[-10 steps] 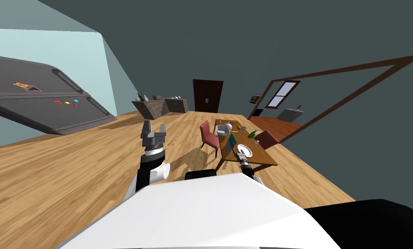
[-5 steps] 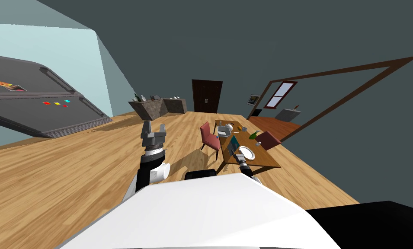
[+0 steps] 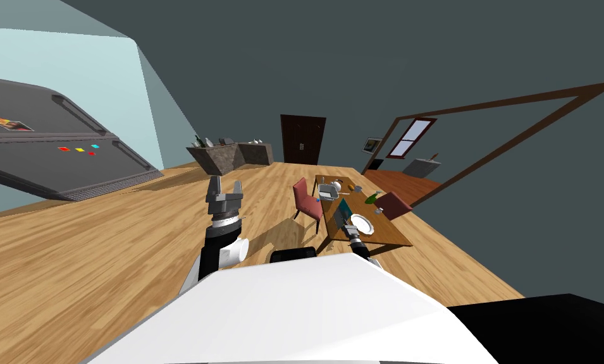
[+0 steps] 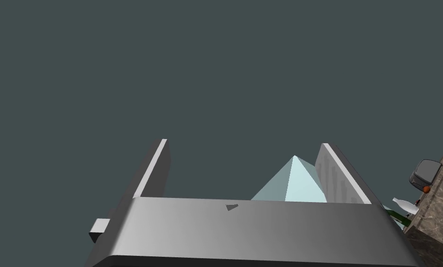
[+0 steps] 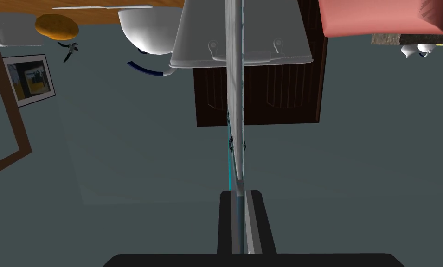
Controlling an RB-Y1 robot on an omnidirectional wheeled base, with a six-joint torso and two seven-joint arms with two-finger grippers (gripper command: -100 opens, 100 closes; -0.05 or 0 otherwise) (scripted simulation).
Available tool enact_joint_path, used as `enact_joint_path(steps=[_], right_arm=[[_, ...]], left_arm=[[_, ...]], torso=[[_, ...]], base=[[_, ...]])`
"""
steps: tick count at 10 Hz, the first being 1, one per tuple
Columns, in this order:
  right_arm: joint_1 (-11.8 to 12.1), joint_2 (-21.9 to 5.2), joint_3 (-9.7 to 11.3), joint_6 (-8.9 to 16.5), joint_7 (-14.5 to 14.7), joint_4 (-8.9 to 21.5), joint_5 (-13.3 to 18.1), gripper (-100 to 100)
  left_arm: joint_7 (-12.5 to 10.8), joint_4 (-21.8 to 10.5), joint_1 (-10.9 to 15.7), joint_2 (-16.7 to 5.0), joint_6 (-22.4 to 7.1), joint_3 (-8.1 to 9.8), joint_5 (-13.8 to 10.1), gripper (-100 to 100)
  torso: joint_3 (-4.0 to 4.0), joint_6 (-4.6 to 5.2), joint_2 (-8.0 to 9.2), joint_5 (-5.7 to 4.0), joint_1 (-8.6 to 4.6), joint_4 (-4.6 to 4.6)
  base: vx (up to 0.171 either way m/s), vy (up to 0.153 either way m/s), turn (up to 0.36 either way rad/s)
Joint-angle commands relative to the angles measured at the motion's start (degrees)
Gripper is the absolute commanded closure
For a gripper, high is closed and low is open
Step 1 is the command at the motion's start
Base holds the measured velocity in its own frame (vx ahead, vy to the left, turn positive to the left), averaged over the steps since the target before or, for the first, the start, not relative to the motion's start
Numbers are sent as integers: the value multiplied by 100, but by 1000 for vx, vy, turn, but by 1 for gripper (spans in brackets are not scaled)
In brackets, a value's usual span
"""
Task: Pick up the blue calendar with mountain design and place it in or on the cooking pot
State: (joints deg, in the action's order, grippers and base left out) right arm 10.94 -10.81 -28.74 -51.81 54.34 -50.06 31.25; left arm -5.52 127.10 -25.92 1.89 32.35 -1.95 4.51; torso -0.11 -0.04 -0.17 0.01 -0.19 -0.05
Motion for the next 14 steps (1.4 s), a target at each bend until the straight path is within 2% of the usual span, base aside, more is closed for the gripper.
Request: enact_joint_path(steps=[1,3,4,5,6,7,10,14], right_arm=[[0,0,0,0,0,0,0,100],[1,0,-1,2,0,1,0,100],[2,1,0,2,-1,2,0,0],[2,0,-1,2,-1,2,0,100],[2,0,-1,2,-1,2,0,0],[-130,-195,156,129,-35,79,-23,100],[-380,-537,416,373,-106,178,-78,100],[-698,-935,719,690,-207,270,-163,100]], left_arm=[[0,0,0,0,0,0,0,0],[0,0,0,0,0,0,0,0],[0,0,0,0,0,0,0,0],[0,0,0,0,0,0,0,0],[0,0,0,0,0,0,0,0],[0,0,0,0,0,0,0,0],[0,-1,3,1,-1,-1,0,0],[0,0,1,1,0,-1,0,0]], torso=[[0,0,0,0,0,0],[0,-1,0,0,-1,1],[1,-1,0,1,-1,1],[1,-1,1,1,0,1],[1,-1,1,1,0,1],[1,-1,0,1,1,1],[33,-6,79,-17,45,-5],[4,-13,24,-11,54,-14]], base=[[0,0,0],[0,0,0],[0,0,0],[0,0,0],[0,0,0],[-147,83,32],[-221,124,49],[-101,136,54]])
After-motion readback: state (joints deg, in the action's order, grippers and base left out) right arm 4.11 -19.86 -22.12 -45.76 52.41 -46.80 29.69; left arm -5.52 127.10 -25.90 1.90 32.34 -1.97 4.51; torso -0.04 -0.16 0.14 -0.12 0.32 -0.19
